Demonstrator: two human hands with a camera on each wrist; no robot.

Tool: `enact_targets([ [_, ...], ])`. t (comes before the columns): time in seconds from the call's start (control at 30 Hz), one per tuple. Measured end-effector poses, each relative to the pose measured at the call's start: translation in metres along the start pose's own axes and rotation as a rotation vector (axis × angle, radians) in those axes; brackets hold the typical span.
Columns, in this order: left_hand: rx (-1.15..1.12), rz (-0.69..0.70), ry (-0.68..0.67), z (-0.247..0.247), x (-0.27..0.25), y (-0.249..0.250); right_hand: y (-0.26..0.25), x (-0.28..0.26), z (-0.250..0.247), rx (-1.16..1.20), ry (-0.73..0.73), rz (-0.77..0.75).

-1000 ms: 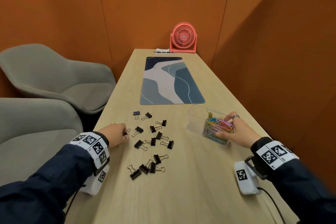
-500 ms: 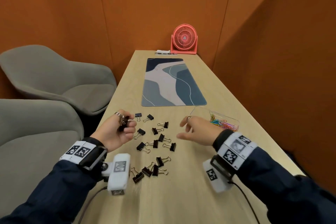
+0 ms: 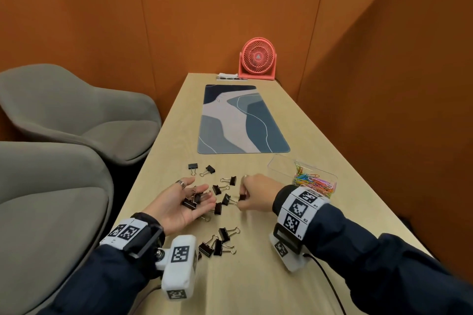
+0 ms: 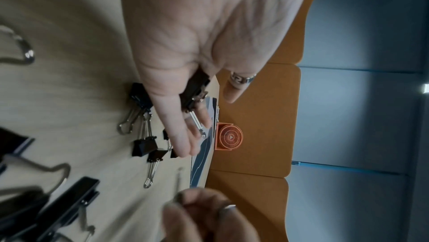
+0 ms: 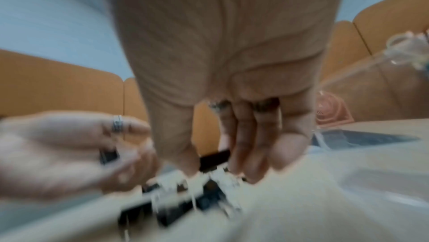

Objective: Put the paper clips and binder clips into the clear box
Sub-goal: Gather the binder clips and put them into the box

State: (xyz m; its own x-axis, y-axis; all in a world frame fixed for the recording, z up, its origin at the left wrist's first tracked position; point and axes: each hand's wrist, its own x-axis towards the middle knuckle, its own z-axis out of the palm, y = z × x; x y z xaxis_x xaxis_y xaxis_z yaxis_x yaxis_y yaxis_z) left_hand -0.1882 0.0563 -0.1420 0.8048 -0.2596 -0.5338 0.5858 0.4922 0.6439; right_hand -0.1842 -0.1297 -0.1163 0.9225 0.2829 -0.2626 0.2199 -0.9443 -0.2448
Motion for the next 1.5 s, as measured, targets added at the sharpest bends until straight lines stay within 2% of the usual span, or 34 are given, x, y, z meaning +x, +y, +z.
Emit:
enact_targets([
  [0.07, 0.004, -0.013, -0.005, 0.003, 0.003, -0.001, -0.006, -0.004, -0.009, 0.121, 0.179, -0.069],
  [0.13, -0.037, -0.021, -0.039, 0.008, 0.007, -0.003, -0.015, -0.007, -0.014, 0.194, 0.287, -0.133],
  [0.27, -0.139, -0.038, -0.167, 0.02, 0.015, -0.007, -0.025, -0.007, -0.011, 0.162, 0.279, -0.204],
  [0.33, -0.136, -0.043, -0.18, 0.026, 0.019, -0.008, -0.019, -0.008, -0.012, 0.175, 0.283, -0.196],
  [0.4, -0.139, -0.042, -0.166, 0.035, 0.019, -0.009, -0.007, -0.012, -0.021, 0.23, 0.361, -0.173],
  [0.5, -0.057, -0.009, -0.156, 0.054, 0.013, -0.009, 0.025, -0.021, -0.039, 0.14, 0.458, -0.031],
  [0.63, 0.153, 0.033, -0.178, 0.084, 0.016, -0.004, 0.074, -0.037, -0.052, -0.055, 0.312, 0.217],
  [0.77, 0.388, 0.066, -0.19, 0.121, 0.026, 0.002, 0.103, -0.043, -0.041, -0.127, 0.162, 0.297],
  [0.9, 0.64, 0.072, -0.132, 0.159, 0.039, -0.002, 0.115, -0.043, -0.033, -0.051, 0.146, 0.298],
  [1.03, 0.787, 0.107, -0.07, 0.178, 0.052, -0.004, 0.119, -0.043, -0.031, 0.019, 0.151, 0.261],
  [1.2, 0.932, 0.039, 0.011, 0.188, 0.057, 0.003, 0.121, -0.044, -0.032, 0.027, 0.153, 0.249],
  [1.4, 1.174, 0.045, 0.056, 0.193, 0.06, 0.005, 0.123, -0.045, -0.031, 0.043, 0.165, 0.242],
  [1.5, 1.283, 0.091, 0.064, 0.191, 0.066, 0.002, 0.124, -0.045, -0.03, 0.045, 0.175, 0.239],
])
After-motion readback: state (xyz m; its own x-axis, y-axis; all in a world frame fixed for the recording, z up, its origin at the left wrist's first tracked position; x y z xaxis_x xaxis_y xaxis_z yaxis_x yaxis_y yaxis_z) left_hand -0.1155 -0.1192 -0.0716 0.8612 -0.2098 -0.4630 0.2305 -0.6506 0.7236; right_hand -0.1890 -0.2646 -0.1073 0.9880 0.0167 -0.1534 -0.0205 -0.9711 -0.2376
